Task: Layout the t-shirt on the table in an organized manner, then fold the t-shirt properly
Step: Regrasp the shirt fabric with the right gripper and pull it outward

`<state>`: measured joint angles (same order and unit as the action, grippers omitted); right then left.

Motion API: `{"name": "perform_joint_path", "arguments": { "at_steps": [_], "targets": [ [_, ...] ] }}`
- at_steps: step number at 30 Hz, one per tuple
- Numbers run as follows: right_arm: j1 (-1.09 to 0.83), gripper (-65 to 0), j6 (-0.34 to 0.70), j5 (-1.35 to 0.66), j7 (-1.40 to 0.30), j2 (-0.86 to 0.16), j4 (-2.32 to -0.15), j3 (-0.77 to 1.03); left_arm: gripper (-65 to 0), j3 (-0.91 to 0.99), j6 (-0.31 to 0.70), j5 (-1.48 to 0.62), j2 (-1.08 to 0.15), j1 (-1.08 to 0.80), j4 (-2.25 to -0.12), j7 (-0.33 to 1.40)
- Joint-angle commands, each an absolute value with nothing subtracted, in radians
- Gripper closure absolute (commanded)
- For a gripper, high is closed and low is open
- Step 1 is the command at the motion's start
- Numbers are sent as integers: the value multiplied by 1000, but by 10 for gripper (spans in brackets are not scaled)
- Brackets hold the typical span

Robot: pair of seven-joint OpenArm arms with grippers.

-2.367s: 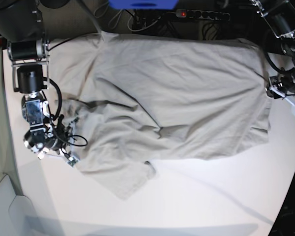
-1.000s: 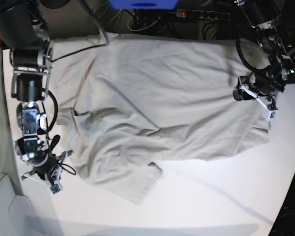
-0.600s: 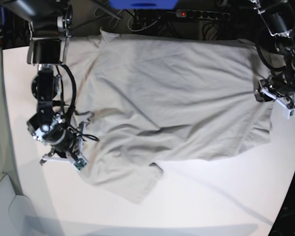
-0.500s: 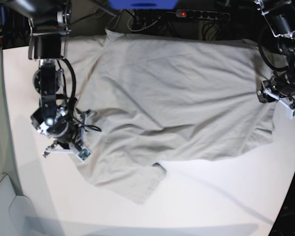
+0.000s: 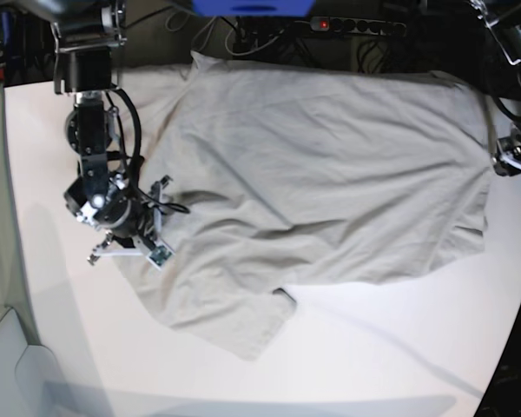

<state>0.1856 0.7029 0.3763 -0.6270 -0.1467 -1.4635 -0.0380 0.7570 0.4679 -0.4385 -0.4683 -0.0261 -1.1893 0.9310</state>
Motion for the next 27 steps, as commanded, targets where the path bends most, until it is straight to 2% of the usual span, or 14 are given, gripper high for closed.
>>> {"name": "perform_joint_path", "arguments": {
  "at_steps": [1, 5, 10, 15, 20, 23, 27],
  "targets": [
    [211, 0, 698, 374, -616, -159, -1483, -33, -309, 792, 470, -450, -506, -16, -1213, 923],
    [226, 0, 698, 374, -616, -162, -1483, -33, -309, 868, 470, -461, -521, -10, -1291, 1030],
    [237, 0, 698, 374, -616, -166, -1483, -31, -308, 878, 469, -621, -466, -18, -1497, 1159],
    [292, 0, 698, 374, -616, -176, -1411, -35, -307, 858, 456, -690, -272, -33, -1692, 1293],
    [357, 0, 698, 374, -613, -183, -1285, -31, -307, 680, 458, -504, -81, -62, -1758, 1291],
    [381, 0, 698, 374, -610, -197, -1241, -35, -307, 608, 463, -357, -47, -76, -1751, 1227],
    [420, 0, 698, 374, -608, -199, -1158, -35, -307, 582, 467, -259, -67, -97, -1692, 1158]
  ]
}}
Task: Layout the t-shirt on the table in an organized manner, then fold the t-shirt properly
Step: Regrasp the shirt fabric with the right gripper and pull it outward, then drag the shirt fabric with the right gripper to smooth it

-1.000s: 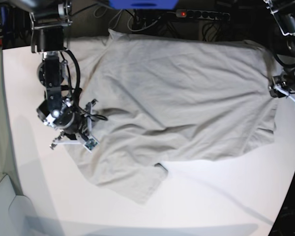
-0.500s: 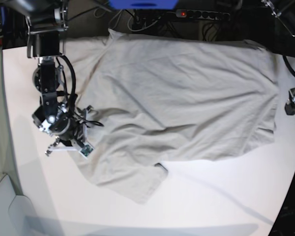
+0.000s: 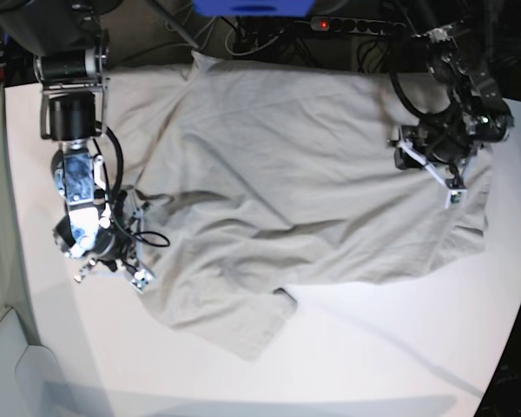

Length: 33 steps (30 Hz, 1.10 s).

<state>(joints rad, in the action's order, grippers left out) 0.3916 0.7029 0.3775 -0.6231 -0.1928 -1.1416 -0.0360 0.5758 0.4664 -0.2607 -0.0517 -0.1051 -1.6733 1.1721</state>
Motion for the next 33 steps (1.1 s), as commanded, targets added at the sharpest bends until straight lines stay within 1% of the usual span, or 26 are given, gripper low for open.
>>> {"name": "perform_joint_path", "arguments": {
  "at_steps": [1, 3, 7, 13, 14, 17, 22, 25, 26, 30, 33],
  "targets": [
    [432, 0, 698, 374, -608, -199, -1130, -35, -307, 582, 467, -260, -81, -99, -1678, 1152],
    [460, 0, 698, 374, -585, -199, -1064, -35, -307, 582, 467, -277, -113, -114, -1652, 1148],
    [530, 0, 698, 375, -481, -206, -877, -35, -307, 588, 467, -315, -157, -125, -1609, 1147],
    [696, 0, 698, 375, -265, -219, -498, -35, -307, 676, 467, -320, -156, -140, -1583, 1147],
    [716, 0, 684, 375, -219, -219, -455, -35, -307, 679, 467, -320, -157, -145, -1583, 1147],
    [760, 0, 559, 375, -110, -211, -372, -35, -307, 680, 467, -320, -162, -159, -1584, 1147],
    [800, 0, 417, 374, -7, -153, -354, -35, -307, 682, 467, -320, -163, -179, -1595, 1147],
    [831, 0, 318, 374, 16, -136, -354, -35, -307, 682, 467, -320, -163, -179, -1596, 1147],
    [840, 0, 305, 374, 16, -134, -354, -35, -307, 684, 467, -320, -163, -179, -1596, 1147],
    [872, 0, 302, 374, -13, -139, -357, -30, -307, 716, 467, -320, -163, -177, -1596, 1147],
    [863, 0, 305, 367, -143, -171, -443, -28, -307, 739, 469, -321, -163, -173, -1598, 1148]
  ]
}}
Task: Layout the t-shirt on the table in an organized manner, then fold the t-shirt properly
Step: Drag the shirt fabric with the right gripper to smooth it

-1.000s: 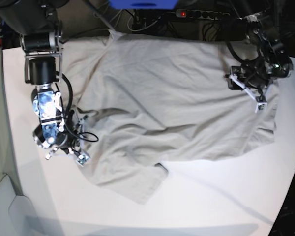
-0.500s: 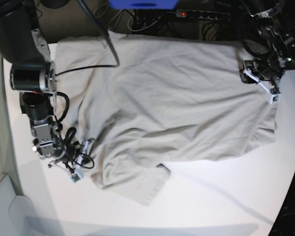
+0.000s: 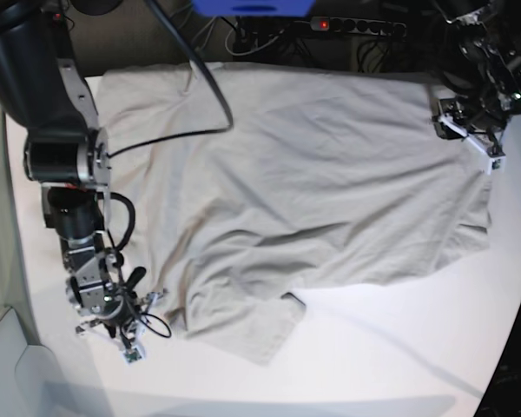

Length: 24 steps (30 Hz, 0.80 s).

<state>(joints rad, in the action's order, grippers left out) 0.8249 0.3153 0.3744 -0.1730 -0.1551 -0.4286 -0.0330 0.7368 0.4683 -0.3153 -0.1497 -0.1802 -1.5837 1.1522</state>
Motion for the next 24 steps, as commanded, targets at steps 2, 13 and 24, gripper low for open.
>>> {"name": "perform_joint_path", "arguments": {
  "at_steps": [2, 13, 24],
  "targets": [
    [806, 0, 308, 367, -228, -183, -553, -28, -307, 750, 469, -321, -163, -171, -1613, 1150],
    [496, 0, 611, 372, -389, -91, -1079, -35, -307, 809, 467, -529, -156, -177, -1822, 1158],
    [496, 0, 610, 375, -414, -139, -895, -30, -307, 872, 467, -533, -160, -199, -1819, 1171]
  ]
}}
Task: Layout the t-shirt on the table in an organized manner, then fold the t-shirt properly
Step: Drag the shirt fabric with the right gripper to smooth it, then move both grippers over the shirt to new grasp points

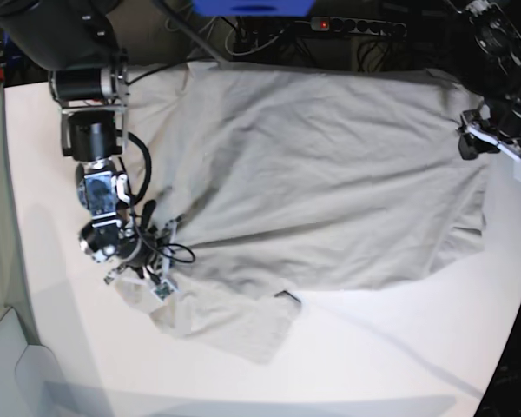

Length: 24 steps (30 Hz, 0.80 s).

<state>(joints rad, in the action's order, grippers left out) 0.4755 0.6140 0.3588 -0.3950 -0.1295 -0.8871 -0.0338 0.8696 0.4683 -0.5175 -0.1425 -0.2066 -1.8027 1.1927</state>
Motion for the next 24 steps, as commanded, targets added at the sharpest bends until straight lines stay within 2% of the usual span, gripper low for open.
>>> {"name": "perform_joint_path", "arguments": {
  "at_steps": [1, 6, 11, 16, 21, 24],
  "targets": [
    [495, 0, 610, 375, -414, -162, -895, -28, -307, 872, 467, -533, -160, -199, -1819, 1171],
    [486, 0, 608, 374, -407, -265, -829, 24, -307, 866, 467, -535, -153, -174, -1817, 1168],
    [487, 0, 608, 369, -404, -318, -822, 114, -307, 865, 467, -535, -117, -162, -1821, 1170],
    [458, 0, 613, 367, -427, -308, -1075, 229, -311, 840, 467, -535, -105, -147, -1819, 1170],
    [364, 0, 616, 366, -578, -246, -1368, 228, -315, 845, 467, -535, -104, -142, -1819, 1170],
    [317, 0, 698, 372, -644, -170, -1481, 226, -364, 845, 463, -535, -104, -140, -1816, 1167]
  ]
}}
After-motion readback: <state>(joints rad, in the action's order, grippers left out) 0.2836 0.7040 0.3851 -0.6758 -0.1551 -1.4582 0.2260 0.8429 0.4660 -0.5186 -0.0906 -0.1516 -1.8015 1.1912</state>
